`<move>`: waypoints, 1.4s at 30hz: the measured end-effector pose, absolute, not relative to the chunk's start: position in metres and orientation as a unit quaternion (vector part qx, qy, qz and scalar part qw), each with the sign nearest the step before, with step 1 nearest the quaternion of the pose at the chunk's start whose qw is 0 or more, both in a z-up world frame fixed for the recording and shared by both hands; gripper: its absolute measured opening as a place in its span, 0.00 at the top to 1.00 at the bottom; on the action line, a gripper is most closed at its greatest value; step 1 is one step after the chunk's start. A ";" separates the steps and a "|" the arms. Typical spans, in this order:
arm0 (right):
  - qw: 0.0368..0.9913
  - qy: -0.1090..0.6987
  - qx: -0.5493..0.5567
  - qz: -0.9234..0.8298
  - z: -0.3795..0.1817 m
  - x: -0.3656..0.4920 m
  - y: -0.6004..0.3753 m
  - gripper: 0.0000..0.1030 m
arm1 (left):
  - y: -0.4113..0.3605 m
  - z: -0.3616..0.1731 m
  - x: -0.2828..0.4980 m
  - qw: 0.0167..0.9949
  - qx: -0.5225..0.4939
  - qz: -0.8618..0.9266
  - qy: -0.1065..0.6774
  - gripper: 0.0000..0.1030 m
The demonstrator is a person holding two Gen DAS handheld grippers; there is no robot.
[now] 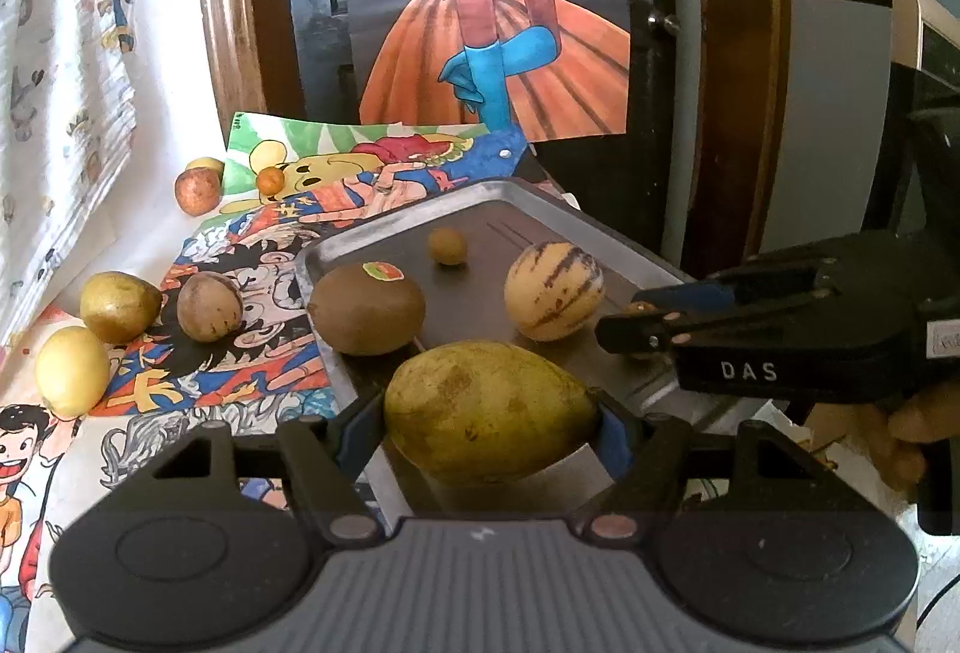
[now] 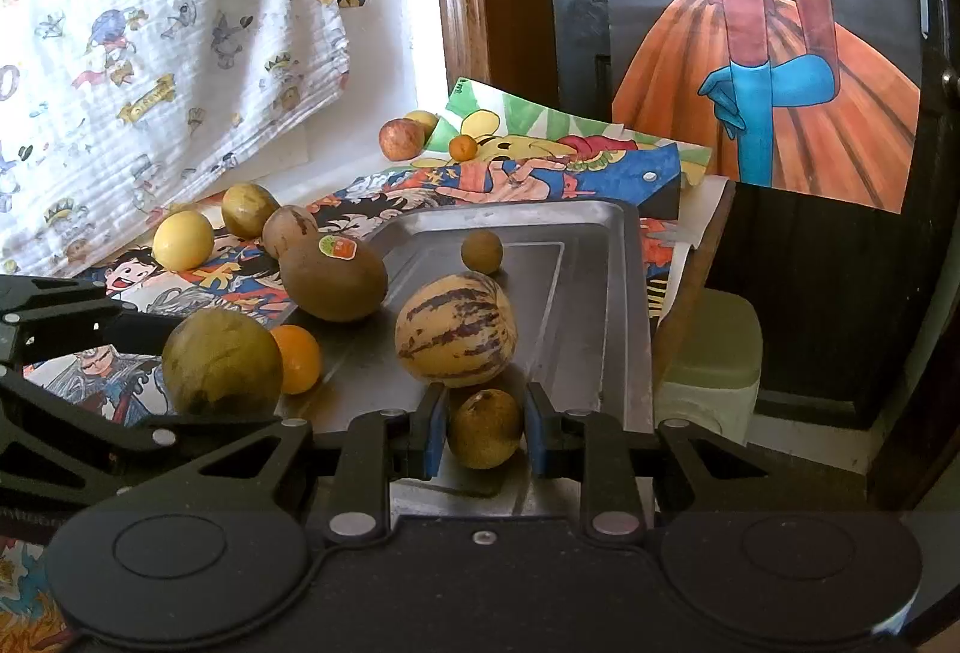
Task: Organize fruits
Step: 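Lower the pear into the tray and open the left gripper while the right releases its fruit there, then lift both grippers out of the tray toward the remaining fruits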
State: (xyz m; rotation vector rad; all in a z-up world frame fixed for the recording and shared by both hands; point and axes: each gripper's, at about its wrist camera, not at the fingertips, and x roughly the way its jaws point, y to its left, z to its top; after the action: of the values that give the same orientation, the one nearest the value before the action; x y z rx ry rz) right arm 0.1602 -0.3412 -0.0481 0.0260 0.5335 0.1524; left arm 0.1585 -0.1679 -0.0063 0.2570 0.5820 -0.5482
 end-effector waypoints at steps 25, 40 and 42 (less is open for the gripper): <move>0.962 0.262 0.012 0.070 -0.045 0.150 -0.338 0.70 | -0.159 -0.011 0.153 0.908 0.109 -0.260 0.311 0.26; 0.972 0.226 0.011 0.059 -0.014 0.113 -0.335 0.38 | -0.124 0.021 0.127 0.937 0.042 -0.217 0.270 0.06; 0.973 0.222 0.011 0.059 -0.009 0.104 -0.333 0.32 | -0.115 0.024 0.121 0.941 0.025 -0.206 0.268 0.03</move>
State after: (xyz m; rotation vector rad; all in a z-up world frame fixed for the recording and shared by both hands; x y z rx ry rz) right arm 0.1038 -0.3332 -0.0092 0.0226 0.4481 0.1191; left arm 0.1205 -0.1153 0.0244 0.0510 0.5475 -0.4202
